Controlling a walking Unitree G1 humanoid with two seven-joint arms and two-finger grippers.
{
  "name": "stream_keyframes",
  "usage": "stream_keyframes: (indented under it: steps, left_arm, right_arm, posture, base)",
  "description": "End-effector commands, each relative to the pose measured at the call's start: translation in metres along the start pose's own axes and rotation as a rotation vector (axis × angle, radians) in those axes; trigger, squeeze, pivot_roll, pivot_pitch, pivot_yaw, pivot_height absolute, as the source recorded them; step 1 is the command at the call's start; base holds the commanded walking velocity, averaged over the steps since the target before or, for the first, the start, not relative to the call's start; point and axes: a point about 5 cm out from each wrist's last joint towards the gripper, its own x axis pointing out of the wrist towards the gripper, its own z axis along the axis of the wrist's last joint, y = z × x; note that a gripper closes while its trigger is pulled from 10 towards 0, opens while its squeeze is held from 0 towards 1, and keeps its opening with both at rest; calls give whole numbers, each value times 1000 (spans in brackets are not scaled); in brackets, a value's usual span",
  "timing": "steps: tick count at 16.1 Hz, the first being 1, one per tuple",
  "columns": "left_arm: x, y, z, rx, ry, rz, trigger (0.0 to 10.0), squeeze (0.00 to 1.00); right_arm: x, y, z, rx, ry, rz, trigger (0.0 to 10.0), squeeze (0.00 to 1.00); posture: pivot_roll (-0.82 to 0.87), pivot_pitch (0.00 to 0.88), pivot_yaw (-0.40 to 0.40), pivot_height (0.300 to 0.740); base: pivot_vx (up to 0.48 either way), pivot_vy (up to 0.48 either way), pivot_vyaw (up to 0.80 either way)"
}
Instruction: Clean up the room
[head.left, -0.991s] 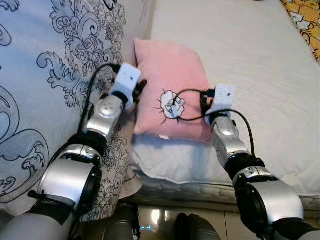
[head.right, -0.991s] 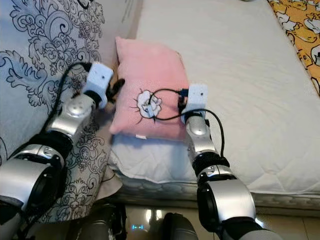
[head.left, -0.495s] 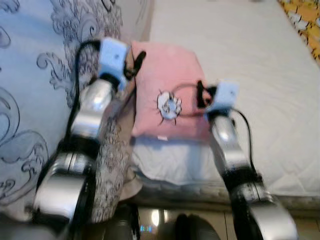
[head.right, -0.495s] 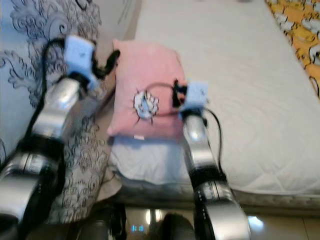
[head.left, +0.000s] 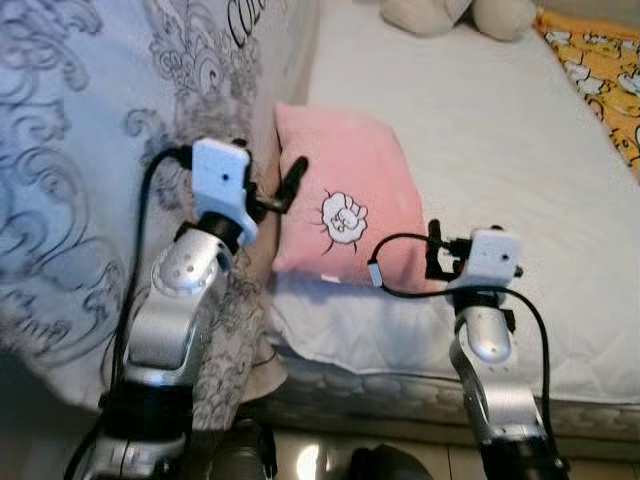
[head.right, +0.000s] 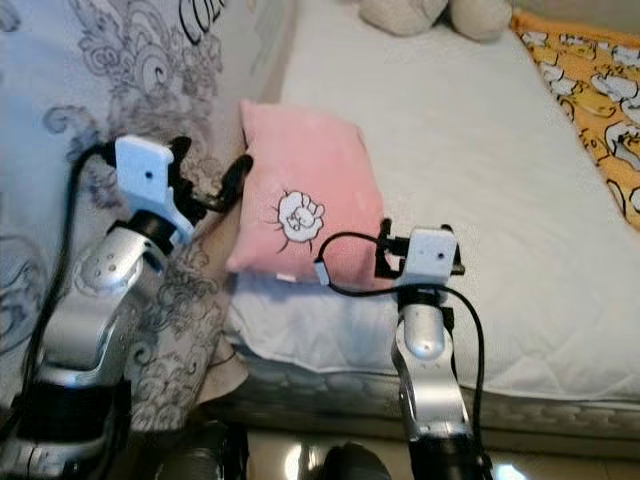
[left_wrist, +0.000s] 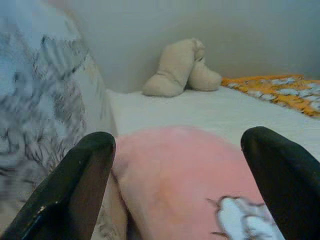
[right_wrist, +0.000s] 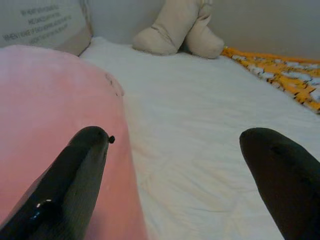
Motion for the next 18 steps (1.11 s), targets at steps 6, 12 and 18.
stream_keyframes:
  steps: [6,12,18]
  left_arm:
    - [-10,-24,6,-14,10,-87,10000,0]
    - [-17,-21,-10,-60,79,9,10000,0]
    - [-9,-18,-16,-26,111,11,10000,0]
  right_arm:
    - [36,-43,-25,82,177,-114,10000,0]
    - [27,-7,-14,79,87,31,10000,0]
    - [37,-12,-11,62,95,20,10000,0]
  posture:
    - [86,26,-43,719]
    - [79,20,-55,719]
    - [78,20,-53,719]
  base:
    - [0,0,0]
    - [0,-233,0]
    - [334,-183,0]
